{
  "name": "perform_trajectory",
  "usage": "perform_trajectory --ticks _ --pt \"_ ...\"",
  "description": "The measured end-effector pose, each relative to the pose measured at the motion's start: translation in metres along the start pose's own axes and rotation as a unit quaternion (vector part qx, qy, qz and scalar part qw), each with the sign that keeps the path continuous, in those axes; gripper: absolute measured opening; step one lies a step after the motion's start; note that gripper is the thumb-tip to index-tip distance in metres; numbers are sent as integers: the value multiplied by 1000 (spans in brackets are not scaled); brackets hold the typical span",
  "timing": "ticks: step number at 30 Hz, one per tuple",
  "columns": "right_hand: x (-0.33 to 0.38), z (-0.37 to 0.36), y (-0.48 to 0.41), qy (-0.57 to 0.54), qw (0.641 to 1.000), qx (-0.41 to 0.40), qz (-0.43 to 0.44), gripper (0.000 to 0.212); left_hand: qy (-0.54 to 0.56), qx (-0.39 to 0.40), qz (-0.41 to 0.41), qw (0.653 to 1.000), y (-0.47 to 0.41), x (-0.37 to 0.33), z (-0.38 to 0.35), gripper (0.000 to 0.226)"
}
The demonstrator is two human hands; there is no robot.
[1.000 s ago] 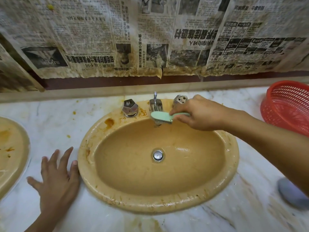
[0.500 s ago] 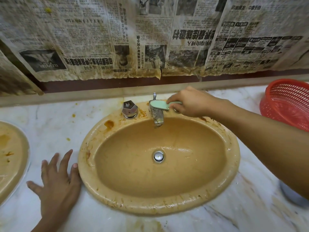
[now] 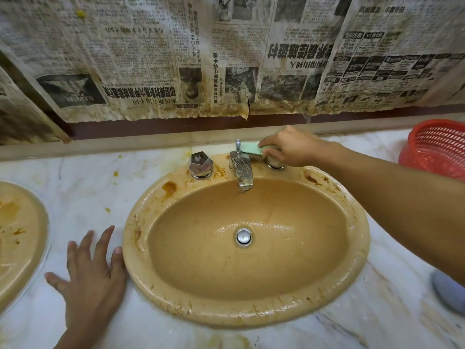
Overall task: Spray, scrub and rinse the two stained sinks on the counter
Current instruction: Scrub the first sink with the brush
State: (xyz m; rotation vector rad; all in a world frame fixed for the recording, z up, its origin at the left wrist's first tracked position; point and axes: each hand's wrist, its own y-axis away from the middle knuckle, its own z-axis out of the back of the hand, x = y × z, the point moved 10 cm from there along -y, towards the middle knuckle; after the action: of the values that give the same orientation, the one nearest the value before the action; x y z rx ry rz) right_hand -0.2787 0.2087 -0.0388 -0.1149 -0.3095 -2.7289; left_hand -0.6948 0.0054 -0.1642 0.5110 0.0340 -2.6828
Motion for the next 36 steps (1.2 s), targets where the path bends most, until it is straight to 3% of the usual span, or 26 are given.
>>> perform_trajectory --ticks 8,17,21,24,30,34,36 --pt "-19 -13 -12 -163 980 0 -112 30 -8 1 3 1000 -2 0 -2 58" --pt "-2 10 25 -80 995 14 -60 31 -5 2 1 1000 -2 -3 -1 58" --pt "51 10 -8 4 1000 9 8 28 2 0 -7 1000 -1 -1 -1 58" --pt "63 2 -37 72 997 13 -4 26 12 -8 -19 1000 -3 2 1 58" --pt "24 15 13 1 999 22 -26 32 9 -8 -26 1000 -2 1 0 57" --pt "44 28 68 -56 996 -70 -26 33 16 -4 -24 1000 -2 0 -2 55" --pt "78 4 89 -3 996 -93 12 35 17 -5 -31 999 -1 0 -1 54"
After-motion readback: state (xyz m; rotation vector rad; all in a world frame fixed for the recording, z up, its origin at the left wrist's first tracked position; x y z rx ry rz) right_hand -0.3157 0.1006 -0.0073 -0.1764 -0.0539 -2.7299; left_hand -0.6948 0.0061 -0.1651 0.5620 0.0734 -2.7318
